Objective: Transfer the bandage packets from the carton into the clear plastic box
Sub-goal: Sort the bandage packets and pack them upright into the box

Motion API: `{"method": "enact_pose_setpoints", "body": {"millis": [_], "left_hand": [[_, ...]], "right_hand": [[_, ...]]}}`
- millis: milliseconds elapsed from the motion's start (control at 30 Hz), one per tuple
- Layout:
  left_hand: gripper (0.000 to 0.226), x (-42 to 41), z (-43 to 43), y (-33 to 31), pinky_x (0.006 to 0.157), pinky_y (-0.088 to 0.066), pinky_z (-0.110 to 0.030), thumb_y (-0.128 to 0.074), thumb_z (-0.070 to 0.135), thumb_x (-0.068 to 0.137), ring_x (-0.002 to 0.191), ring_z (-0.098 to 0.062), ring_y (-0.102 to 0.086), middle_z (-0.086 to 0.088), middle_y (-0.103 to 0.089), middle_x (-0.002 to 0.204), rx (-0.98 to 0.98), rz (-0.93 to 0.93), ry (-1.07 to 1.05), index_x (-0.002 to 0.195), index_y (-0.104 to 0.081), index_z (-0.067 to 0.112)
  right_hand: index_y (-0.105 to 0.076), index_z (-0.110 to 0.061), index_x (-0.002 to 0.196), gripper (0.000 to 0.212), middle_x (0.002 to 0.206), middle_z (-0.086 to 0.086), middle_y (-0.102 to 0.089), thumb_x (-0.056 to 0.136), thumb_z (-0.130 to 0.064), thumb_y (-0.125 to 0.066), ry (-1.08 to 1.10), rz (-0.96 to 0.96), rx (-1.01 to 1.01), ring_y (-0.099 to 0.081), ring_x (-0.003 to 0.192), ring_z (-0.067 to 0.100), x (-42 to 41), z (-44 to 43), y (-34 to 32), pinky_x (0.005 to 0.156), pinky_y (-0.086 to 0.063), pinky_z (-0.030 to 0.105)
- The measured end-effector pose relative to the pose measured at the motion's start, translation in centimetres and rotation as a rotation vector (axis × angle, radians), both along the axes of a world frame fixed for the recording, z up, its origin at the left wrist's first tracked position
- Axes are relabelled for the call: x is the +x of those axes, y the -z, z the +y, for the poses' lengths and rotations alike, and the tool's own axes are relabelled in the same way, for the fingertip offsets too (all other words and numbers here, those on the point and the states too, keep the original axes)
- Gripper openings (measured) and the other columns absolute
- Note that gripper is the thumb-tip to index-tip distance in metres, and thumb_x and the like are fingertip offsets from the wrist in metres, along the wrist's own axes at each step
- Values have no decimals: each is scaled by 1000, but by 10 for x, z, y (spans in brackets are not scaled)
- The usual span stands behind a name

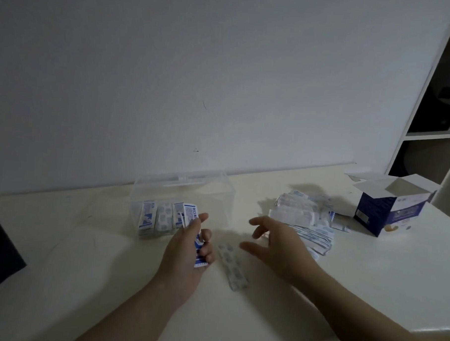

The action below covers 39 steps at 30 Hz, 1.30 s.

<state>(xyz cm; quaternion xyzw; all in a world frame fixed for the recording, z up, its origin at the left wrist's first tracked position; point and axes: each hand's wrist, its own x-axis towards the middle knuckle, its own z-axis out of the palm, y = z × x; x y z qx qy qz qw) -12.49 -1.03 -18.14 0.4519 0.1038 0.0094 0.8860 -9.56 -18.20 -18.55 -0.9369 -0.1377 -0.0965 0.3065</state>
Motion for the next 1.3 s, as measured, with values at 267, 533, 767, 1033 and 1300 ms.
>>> {"method": "enact_pose_setpoints", "body": {"millis": [267,533,767,1033,1300], "left_hand": [[27,-4,-3,3,39,-34,-17,-40,26,99,40,-6,-35,1,-48,58,-129,34,126,103,-63,13],[25,-5,-1,-3,37,-23,-16,-34,18,101,36,-4,-28,4,-43,55,-27,-137,-48,102,-58,15],[25,-8,-1,-2,37,-23,-17,-32,16,101,37,-4,-28,4,-42,55,98,-228,-127,102,-57,14],[25,-5,-3,5,39,-22,-17,-33,15,101,37,-4,-27,4,-43,54,72,-194,-63,100,-58,14],[25,-4,-3,6,39,-22,-18,-33,16,101,38,-4,-27,3,-42,55,88,-191,-51,100,-59,14]], "right_hand": [[-58,-16,118,47,98,-6,-57,77,-33,-73,34,271,-325,-54,88,11,20,-55,-24,79,-46,21],[-62,-17,107,35,78,-11,-57,77,-29,-75,-71,221,-149,-51,65,-2,9,-28,-38,59,-41,9],[-45,-21,124,57,101,2,-62,78,-42,-71,-131,317,-58,-57,81,13,-7,31,-15,71,-48,25],[-56,-22,125,49,124,5,-55,80,-39,-67,227,40,-420,-50,114,25,50,-54,-30,95,-44,36],[-62,-10,115,44,104,5,-60,77,-28,-72,156,301,-348,-55,92,20,66,-71,-41,74,-42,24]]}}
